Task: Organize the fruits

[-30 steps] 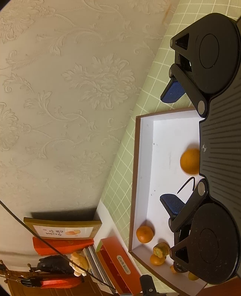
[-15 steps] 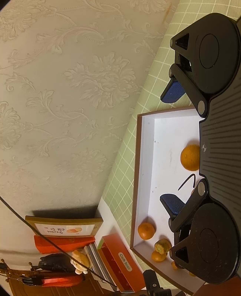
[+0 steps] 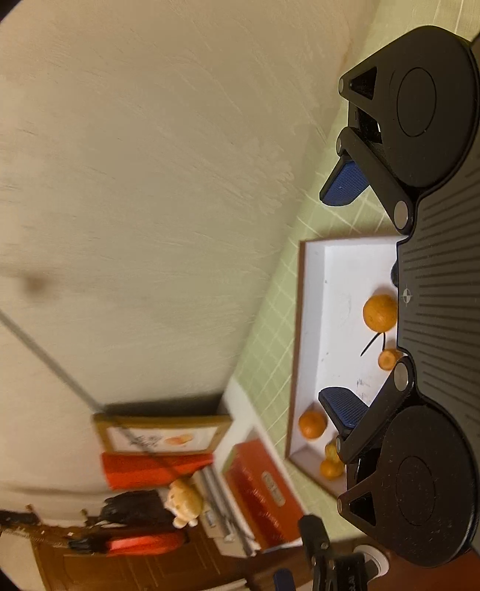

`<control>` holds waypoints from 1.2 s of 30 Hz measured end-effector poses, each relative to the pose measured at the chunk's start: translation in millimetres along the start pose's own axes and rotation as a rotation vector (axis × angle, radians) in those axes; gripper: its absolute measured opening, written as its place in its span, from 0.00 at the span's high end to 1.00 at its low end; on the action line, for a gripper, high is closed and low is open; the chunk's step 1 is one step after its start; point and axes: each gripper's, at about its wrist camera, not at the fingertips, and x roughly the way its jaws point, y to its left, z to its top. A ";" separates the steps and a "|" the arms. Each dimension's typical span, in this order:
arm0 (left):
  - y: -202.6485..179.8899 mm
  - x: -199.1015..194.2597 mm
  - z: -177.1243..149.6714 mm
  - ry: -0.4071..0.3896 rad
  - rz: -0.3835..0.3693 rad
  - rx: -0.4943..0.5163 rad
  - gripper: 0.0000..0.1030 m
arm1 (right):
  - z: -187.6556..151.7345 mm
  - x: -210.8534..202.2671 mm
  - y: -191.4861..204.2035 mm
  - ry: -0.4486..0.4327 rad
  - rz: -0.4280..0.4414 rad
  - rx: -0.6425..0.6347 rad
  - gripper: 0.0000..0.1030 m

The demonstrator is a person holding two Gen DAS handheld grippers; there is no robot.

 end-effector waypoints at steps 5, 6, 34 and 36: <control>-14.9 -57.8 5.2 -0.045 -0.018 0.002 0.06 | -2.3 -89.5 10.0 -0.071 -0.023 -0.026 0.00; -17.4 -67.9 4.4 -0.048 -0.024 0.004 0.06 | -4.5 -107.9 11.9 -0.082 -0.026 -0.030 0.00; -39.1 -148.0 -68.3 -0.153 -0.073 0.064 0.06 | -106.6 -204.3 21.0 -0.112 -0.114 0.012 0.00; -39.1 -147.5 -68.7 -0.150 -0.063 0.068 0.06 | -106.8 -202.9 22.0 -0.113 -0.108 0.014 0.00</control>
